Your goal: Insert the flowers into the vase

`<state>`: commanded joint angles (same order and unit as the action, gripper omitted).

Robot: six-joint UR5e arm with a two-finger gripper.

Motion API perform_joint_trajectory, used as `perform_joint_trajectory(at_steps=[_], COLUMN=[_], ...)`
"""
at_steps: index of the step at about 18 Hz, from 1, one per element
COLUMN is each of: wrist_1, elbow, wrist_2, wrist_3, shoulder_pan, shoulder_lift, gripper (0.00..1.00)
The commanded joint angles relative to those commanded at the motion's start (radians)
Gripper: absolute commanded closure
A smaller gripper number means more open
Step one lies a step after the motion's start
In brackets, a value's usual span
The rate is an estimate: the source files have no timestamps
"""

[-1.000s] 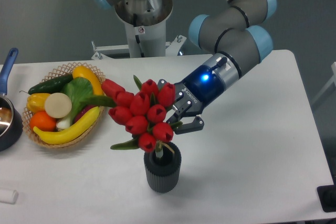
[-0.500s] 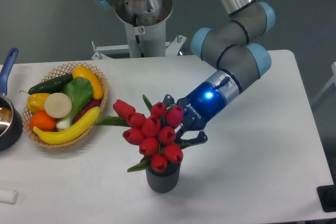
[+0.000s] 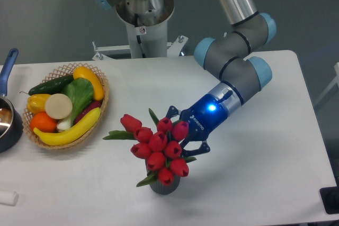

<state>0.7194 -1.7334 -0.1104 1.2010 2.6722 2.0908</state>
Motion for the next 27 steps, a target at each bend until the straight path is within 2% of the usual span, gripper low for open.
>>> perform_joint_trajectory(at_steps=[3, 5, 7, 9, 11, 14, 17, 18, 21, 27], wrist_1=[0.000, 0.000, 0.000, 0.000, 0.000, 0.000, -0.002, -0.002, -0.002, -0.006], elbow=[-0.011, -0.012, -0.012, -0.012, -0.012, -0.015, -0.015, -0.015, -0.020, -0.069], wrist_2=[-0.002, -0.002, -0.002, -0.002, -0.003, -0.003, -0.017, -0.056, -0.205, -0.405], wrist_3=[0.017, 0.038, 0.051, 0.052, 0.052, 0.052, 0.057, 0.058, 0.058, 0.061], shoulder_pan=[0.002, 0.003, 0.003, 0.005, 0.009, 0.015, 0.028, 0.035, 0.055, 0.120], shoulder_lift=[0.005, 0.009, 0.012, 0.012, 0.012, 0.011, 0.005, -0.004, -0.073, -0.222], gripper=[0.58, 0.47, 0.32, 0.24, 0.09, 0.00, 0.00, 0.00, 0.00, 0.00])
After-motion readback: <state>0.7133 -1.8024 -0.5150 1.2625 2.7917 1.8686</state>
